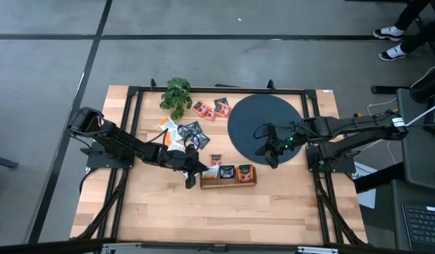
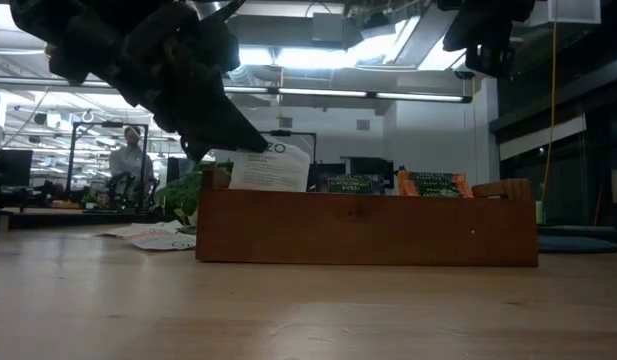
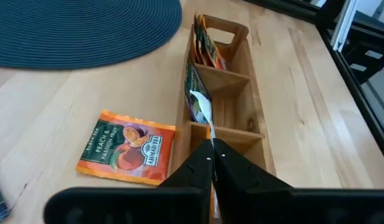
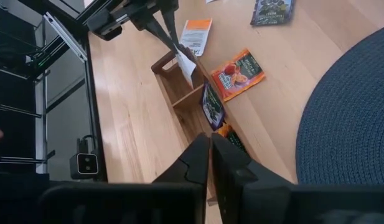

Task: Pick & Place Tea
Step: Put the white tea bag into the left section of the wooden organizer, then put the purple tea bag into the middle section of the wooden organizer

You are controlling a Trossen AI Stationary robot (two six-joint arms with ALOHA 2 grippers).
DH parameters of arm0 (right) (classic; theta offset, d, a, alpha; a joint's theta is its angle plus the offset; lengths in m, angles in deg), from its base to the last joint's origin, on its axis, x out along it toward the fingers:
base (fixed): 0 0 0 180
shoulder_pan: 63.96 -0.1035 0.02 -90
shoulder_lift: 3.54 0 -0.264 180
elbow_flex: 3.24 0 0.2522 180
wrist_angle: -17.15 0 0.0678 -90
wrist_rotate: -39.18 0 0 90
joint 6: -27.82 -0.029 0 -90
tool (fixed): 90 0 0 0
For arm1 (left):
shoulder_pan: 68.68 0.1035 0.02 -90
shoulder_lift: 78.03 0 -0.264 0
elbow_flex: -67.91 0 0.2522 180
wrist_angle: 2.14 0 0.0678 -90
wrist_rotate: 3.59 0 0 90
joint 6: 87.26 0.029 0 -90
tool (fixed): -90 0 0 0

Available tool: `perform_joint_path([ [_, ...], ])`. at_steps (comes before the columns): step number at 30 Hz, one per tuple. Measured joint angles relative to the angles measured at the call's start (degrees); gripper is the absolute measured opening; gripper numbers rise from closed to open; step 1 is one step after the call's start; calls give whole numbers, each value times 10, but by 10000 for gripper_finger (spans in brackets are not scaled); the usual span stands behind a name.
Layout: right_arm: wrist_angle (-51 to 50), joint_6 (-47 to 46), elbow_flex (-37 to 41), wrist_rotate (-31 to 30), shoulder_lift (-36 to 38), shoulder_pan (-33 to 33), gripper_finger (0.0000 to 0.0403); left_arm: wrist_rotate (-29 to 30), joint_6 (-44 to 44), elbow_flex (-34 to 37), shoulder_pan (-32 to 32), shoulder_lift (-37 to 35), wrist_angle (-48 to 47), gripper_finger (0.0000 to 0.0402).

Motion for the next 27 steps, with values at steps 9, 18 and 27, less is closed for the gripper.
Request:
perform_joint_path([
  [9, 0, -2, 0, 0, 0, 0, 6, 23, 7, 0, 1, 0, -21, 49],
  [18, 0, -4, 0, 0, 0, 0, 29, 34, 25, 0, 7, -19, -11, 70],
  [27, 2, 3, 0, 0, 0, 0, 32, 81, 49, 0, 48, -114, -76, 66],
])
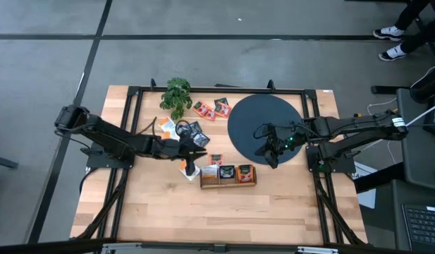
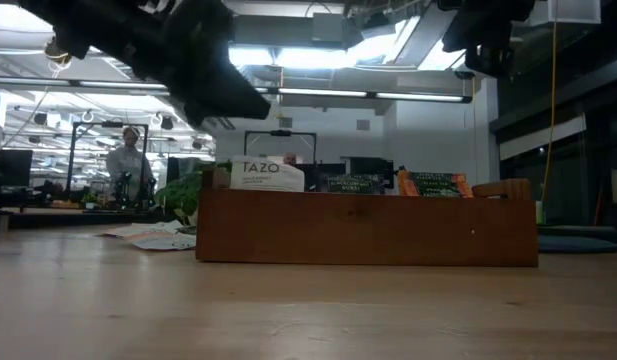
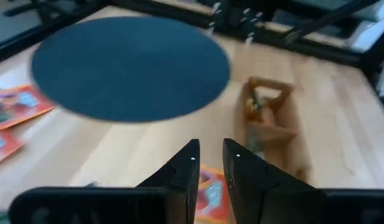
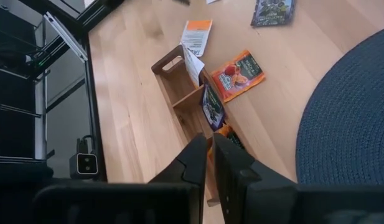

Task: Pick & Place Tea
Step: Put the purple tea bag into the middle section of the wooden organizer

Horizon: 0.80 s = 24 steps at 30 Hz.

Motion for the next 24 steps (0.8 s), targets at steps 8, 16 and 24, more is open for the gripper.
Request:
perform_joint_path([
  [8, 78, 11, 0, -18, -3, 0, 32, -16, -108, 0, 64, -30, -142, 62],
  [16, 180, 40, 0, -159, -17, 2, 32, -45, -131, 0, 120, -25, -186, 40],
  [24, 178, -60, -1, -151, -105, 72, 32, -96, -216, 0, 182, -25, -200, 18],
])
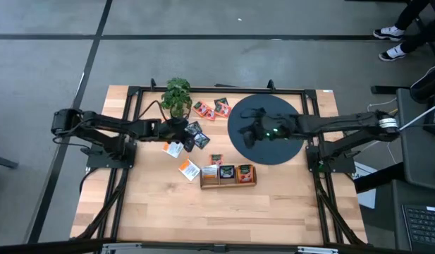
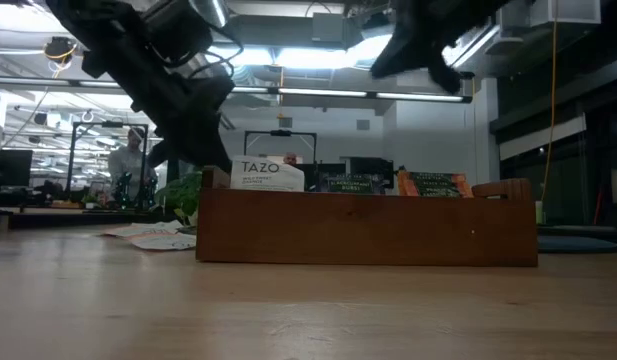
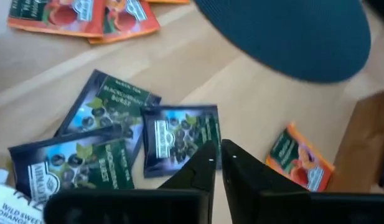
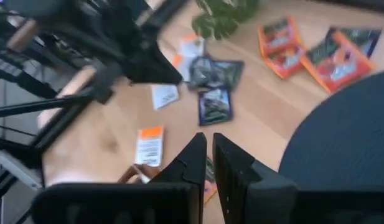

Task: Pick & Place Tea
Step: Put the purple tea bag into the middle section of the wooden organizer

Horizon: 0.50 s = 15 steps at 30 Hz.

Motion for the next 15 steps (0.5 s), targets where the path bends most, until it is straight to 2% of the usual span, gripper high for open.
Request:
perform_joint_path([
  [4, 28, 12, 0, 72, -61, 34, 33, -15, -43, 0, 11, 0, 27, 3],
  [8, 54, 57, 0, 135, -113, 61, 39, -5, -107, 0, 20, 15, 21, 3],
  [12, 92, 91, 0, 194, -158, 81, 71, -30, -160, 0, 32, 49, 24, 2],
  [15, 120, 116, 0, 222, -189, 90, 107, -21, -172, -1, 30, 75, 24, 2],
])
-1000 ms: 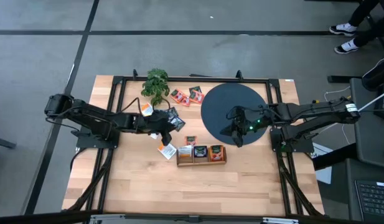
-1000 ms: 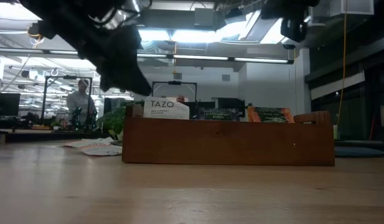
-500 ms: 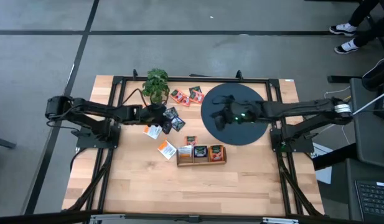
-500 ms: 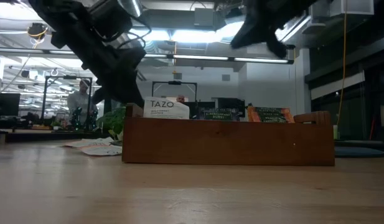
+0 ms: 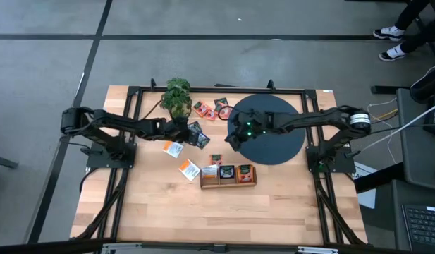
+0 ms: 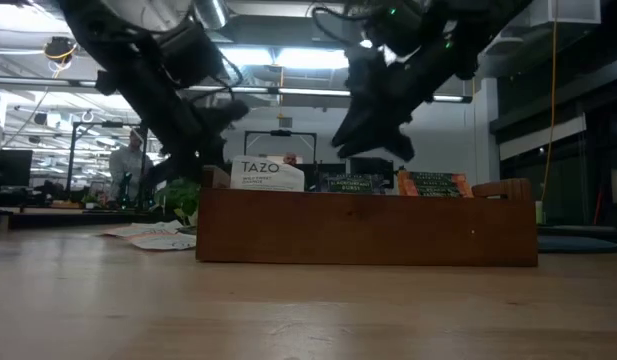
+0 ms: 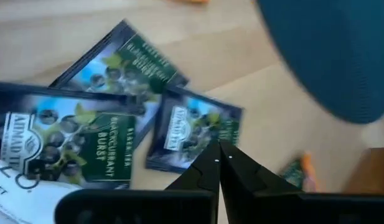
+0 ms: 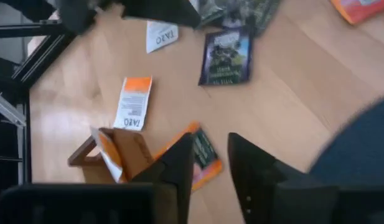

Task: Pick & Place Tea
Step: Put the purple tea bag into the middle section of the wooden organizer

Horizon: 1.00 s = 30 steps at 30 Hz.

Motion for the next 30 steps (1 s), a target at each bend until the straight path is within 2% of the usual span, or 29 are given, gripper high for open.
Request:
perform_joint_path([
  [4, 43, 19, 0, 5, -34, 4, 146, 23, -18, 0, 2, 29, -2, 2],
  [8, 57, 36, -26, 5, -65, 6, 163, -4, -18, 0, 9, 55, 0, 2],
  [15, 19, 34, -101, 6, -110, 14, 166, -25, -45, -3, 12, 97, 9, 2],
  [18, -13, 28, -127, 37, -133, 23, 166, -28, -49, -3, 10, 108, 13, 2],
  [21, -20, 12, -134, 69, -154, 32, 166, -22, -55, -3, 7, 113, 12, 2],
  [30, -20, -49, -133, 89, -192, 63, 166, -19, -56, -2, 7, 113, 14, 2],
])
